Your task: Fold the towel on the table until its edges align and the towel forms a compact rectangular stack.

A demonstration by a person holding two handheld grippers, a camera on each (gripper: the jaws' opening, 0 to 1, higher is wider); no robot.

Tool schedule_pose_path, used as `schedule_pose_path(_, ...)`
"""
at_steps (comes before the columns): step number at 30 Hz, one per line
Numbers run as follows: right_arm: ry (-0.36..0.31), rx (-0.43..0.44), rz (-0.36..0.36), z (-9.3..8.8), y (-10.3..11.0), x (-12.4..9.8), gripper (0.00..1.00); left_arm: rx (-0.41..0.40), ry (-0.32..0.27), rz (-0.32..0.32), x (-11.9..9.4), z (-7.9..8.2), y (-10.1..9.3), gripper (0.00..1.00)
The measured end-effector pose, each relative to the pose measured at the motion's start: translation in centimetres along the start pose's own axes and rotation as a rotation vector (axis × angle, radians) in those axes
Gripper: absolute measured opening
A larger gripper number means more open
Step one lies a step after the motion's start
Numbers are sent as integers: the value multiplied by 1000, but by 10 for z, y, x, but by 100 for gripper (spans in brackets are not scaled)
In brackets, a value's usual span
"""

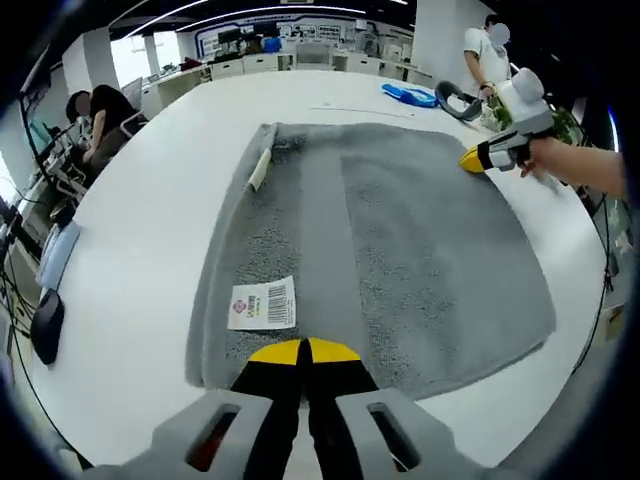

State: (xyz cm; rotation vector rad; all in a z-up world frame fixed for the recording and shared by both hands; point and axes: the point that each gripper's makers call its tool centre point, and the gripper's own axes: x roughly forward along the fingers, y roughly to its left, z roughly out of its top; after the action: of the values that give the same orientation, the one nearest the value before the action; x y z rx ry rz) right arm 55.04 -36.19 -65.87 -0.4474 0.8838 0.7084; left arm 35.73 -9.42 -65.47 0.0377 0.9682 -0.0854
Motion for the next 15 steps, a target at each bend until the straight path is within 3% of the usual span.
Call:
schedule_pose_path(4, 26, -2, -11, -5, -1, -3, 0, 47, 1, -26, 1, 0, -1, 0)
schedule_pose_path(10, 22, 21, -40, -16, 0, -10, 0, 28, 32, -80, 4, 3, 0, 0)
schedule_pose_path(15, 46, -36, -49, -22, 0, -14, 0, 78, 64, -97, 6, 5, -5, 0)
